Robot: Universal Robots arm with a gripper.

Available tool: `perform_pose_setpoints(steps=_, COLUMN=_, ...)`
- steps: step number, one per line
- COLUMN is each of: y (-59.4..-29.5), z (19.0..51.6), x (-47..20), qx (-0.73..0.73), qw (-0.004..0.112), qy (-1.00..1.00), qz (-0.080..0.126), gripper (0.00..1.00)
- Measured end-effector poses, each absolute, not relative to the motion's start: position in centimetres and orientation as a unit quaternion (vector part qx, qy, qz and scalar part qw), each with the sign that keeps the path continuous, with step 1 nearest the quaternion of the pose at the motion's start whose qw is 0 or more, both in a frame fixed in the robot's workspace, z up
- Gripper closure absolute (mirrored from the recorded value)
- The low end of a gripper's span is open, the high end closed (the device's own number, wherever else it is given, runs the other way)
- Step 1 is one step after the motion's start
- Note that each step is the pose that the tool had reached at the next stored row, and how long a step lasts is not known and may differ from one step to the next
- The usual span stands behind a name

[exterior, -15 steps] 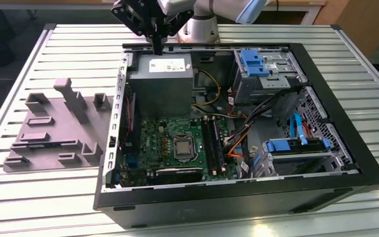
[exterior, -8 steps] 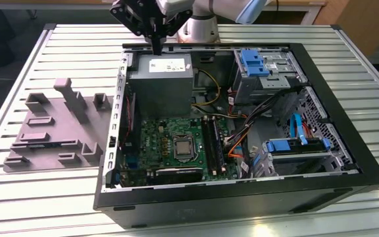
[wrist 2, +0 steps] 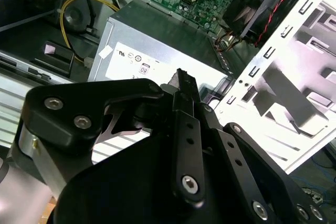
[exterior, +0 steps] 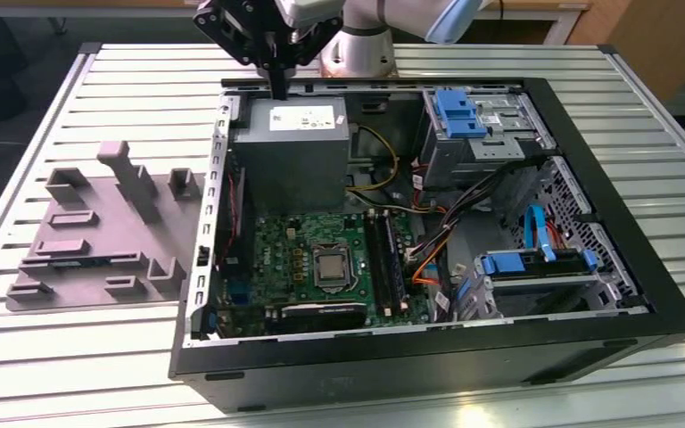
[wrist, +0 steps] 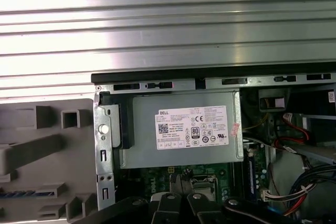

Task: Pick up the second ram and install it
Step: 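Reach for the second ram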

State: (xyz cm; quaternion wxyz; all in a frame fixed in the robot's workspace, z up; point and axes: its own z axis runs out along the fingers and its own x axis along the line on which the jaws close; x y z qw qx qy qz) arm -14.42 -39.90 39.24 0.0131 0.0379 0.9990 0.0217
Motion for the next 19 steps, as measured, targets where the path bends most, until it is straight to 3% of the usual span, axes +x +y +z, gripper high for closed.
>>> perform_pose_setpoints(steps=19, y=-39.9, z=39.2, x=-15.6, qx=0.038, qw=0.013, qy=0.999, qz=0.022, gripper=0.89)
